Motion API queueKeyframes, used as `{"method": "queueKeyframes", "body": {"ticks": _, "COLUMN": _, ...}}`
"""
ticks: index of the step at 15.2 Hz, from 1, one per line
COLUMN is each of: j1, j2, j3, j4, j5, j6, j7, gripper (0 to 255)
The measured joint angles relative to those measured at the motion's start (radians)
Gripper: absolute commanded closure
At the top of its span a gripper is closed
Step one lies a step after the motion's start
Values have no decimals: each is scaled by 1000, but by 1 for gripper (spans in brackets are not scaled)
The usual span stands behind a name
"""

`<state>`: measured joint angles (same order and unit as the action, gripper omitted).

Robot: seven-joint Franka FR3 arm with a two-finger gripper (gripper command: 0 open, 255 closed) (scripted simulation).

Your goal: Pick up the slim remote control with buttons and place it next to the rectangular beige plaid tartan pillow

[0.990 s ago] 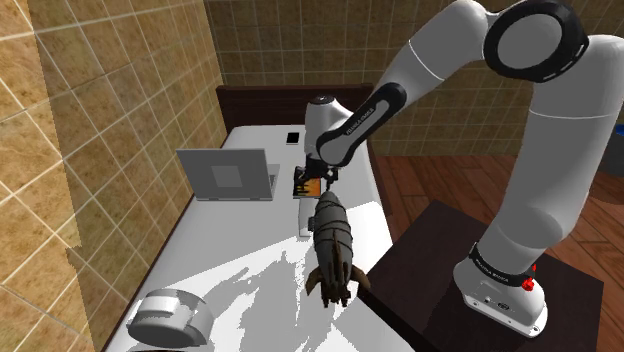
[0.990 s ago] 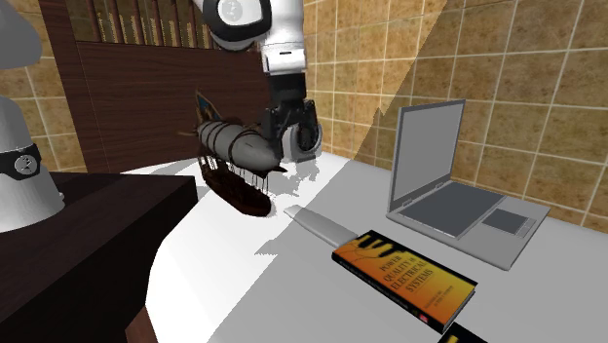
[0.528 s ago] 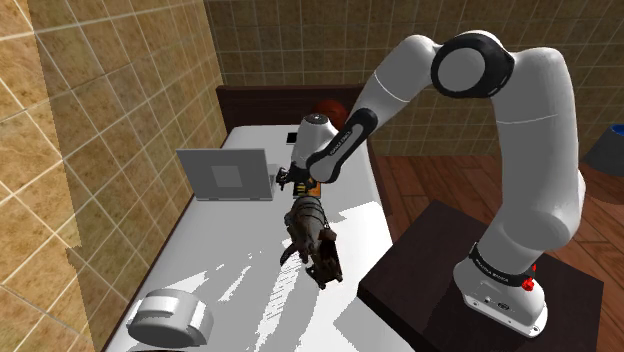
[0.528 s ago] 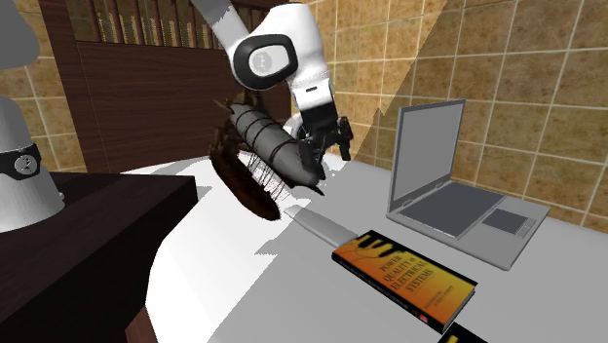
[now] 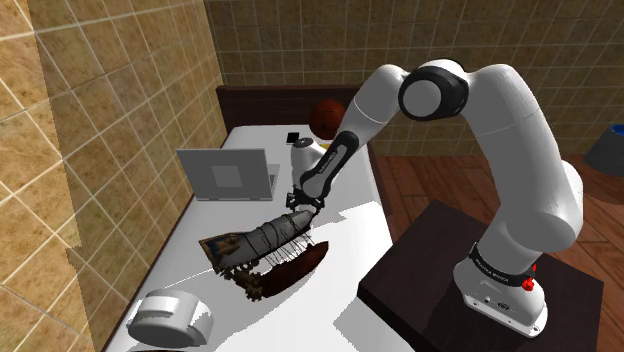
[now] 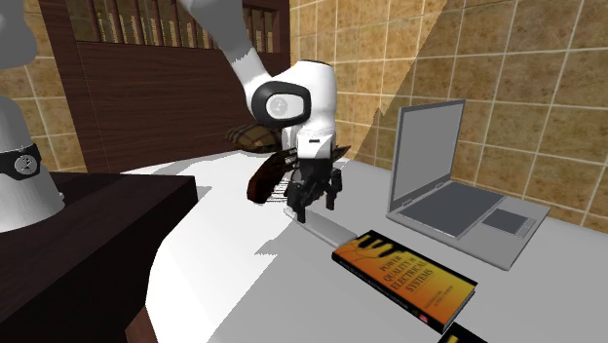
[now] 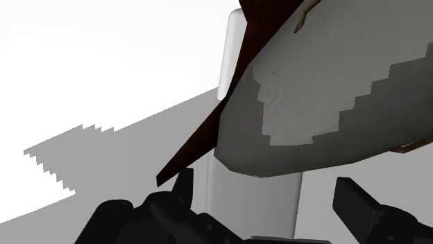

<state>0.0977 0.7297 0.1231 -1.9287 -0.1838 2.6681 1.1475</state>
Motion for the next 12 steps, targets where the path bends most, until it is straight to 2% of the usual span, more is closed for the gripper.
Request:
{"method": "queueKeyframes", "body": {"ticks": 9, "j1": 6, "j2": 46, "j3": -9, "j4": 24, "j5": -6, "j6": 18, "j7": 3, "gripper": 0}}
{"method": "queueKeyframes", "body": {"ticks": 10, "j1": 6, "j2": 45, "j3": -9, "j4": 24, "j5": -6, "j6": 19, "j7": 4, "gripper": 255}}
{"method": "queueKeyframes", "body": {"ticks": 12, "j1": 5, "j2": 45, "j3": -10, "j4": 19, "j5": -6, "j6": 21, "j7": 3, "gripper": 255}}
